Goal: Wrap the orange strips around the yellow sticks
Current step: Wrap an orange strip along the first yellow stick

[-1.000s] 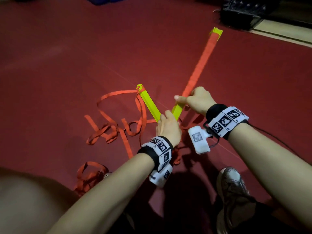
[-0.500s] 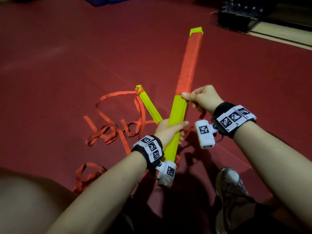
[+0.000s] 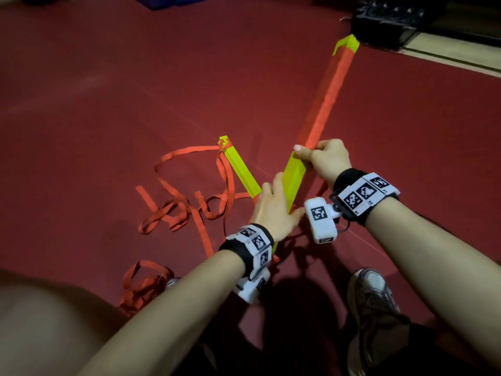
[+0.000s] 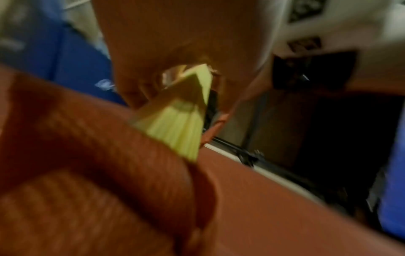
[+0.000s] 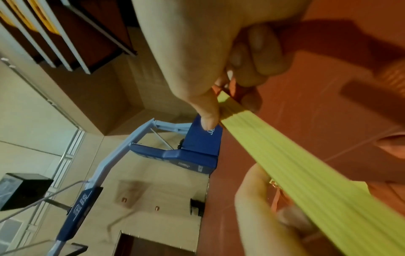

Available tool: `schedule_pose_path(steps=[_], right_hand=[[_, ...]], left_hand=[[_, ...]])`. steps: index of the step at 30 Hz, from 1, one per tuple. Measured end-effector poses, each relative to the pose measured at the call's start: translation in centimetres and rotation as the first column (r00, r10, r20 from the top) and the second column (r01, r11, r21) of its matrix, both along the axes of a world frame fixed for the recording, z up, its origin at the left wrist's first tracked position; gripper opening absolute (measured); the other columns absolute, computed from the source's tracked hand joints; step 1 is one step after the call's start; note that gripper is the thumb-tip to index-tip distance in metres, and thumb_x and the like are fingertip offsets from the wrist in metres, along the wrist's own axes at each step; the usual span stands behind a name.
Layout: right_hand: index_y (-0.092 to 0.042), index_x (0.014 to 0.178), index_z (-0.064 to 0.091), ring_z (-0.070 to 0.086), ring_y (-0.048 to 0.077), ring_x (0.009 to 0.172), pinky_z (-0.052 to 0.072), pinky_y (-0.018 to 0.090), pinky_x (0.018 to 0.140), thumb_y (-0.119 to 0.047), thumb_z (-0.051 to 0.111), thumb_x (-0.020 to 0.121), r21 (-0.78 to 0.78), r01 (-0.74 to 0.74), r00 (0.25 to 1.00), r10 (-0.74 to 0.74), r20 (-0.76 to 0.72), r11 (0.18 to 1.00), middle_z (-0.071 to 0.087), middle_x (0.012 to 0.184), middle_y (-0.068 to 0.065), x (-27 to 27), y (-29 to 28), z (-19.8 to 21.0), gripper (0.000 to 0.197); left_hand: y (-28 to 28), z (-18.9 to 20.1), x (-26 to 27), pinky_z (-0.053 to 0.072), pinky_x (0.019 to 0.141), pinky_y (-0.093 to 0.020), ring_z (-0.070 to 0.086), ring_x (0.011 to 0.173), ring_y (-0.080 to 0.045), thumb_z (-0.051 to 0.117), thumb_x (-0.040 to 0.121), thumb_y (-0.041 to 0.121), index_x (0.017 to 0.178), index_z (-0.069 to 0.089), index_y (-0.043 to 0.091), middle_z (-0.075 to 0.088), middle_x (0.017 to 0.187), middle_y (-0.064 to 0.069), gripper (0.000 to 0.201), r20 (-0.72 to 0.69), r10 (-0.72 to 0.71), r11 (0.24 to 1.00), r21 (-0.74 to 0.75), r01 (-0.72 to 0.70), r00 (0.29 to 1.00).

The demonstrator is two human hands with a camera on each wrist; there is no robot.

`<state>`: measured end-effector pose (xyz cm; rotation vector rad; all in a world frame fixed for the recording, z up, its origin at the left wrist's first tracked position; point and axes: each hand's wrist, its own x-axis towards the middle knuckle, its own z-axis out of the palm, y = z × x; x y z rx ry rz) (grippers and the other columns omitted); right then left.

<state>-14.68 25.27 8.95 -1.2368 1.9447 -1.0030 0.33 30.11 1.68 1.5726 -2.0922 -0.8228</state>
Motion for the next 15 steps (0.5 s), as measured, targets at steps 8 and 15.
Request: schedule_pose_path(steps=[8, 15], right_hand=[[0.020, 0.094, 0.064, 0.043, 0.002, 0.032, 0.031, 0.012, 0.036, -0.015, 0.070, 0.093, -0.095, -0.321, 0.900, 0.334, 0.278, 0.942, 0.058, 0.052, 0.006, 0.3, 1.4, 1.6, 0.035], [0.005, 0.082, 0.066, 0.036, 0.012, 0.040, 0.030, 0.021, 0.041, 0.004, 0.058, 0.090, 0.049, -0.499, 0.858, 0.485, 0.167, 0.865, 0.067, 0.062, 0.009, 0.8, 1.0, 2.4, 0.012]], left_hand=[[-1.4, 2.9, 1.4, 0.053, 0.058, -0.030, 0.068, 0.069, -0.017, 0.071, 0.093, 0.026, 0.124, 0.056, 0.007, 0.070, 0.099, -0.010, 0.039, -0.748, 0.255, 0.878, 0.445, 0.177, 0.613], [-2.7, 3.8, 2.5, 0.049, 0.046, -0.029, 0.057, 0.053, -0.020, 0.060, 0.102, 0.026, 0.108, 0.062, 0.016, 0.065, 0.082, -0.006, 0.012, -0.787, 0.251, 0.936, 0.345, 0.066, 0.563]])
